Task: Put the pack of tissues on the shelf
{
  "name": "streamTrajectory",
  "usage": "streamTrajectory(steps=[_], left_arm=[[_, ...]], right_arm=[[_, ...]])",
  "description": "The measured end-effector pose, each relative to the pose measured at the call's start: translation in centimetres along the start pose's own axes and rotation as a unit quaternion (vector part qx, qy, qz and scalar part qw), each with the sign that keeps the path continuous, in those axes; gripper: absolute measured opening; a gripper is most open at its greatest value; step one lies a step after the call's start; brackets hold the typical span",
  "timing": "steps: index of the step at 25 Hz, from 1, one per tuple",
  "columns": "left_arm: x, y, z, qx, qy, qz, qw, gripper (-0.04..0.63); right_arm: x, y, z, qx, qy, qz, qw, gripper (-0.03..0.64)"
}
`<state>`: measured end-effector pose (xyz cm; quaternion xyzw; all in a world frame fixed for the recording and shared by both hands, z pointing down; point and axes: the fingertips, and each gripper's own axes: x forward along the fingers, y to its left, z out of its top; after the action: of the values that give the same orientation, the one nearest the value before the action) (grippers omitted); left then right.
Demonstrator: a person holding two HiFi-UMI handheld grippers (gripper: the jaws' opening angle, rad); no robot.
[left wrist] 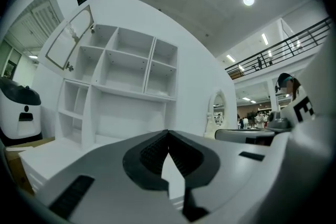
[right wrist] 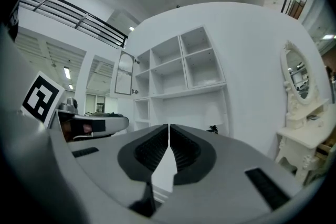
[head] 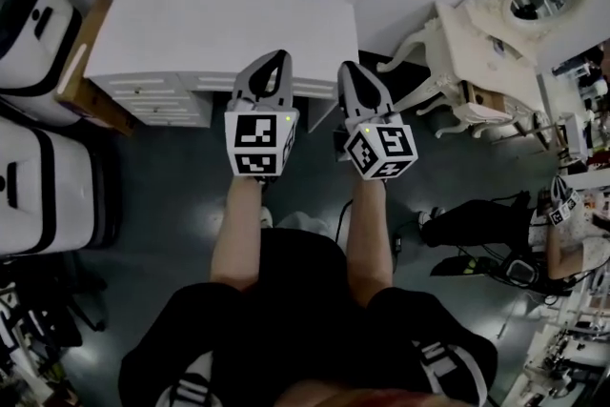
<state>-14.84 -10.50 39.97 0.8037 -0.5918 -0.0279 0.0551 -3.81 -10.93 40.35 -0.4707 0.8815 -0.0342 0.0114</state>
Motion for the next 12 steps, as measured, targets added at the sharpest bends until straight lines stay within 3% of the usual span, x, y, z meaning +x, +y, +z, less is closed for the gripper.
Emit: streamTrajectory(steps=[5,12], left_arm=[[-1.0,3.2,0.9,-0.006,-0.005,0.036,0.9993,0.011],[-2.3,4.1,0.8,-0.017,-0.003,0.028,0.9995,0.011]], right_arm=[[2.0,3.3,-0.1,-0.002,0.013,0.033,0.999,0.028],[2.3,4.2,-0.8,-0.003,0.026,0.021,0.999,0.028]])
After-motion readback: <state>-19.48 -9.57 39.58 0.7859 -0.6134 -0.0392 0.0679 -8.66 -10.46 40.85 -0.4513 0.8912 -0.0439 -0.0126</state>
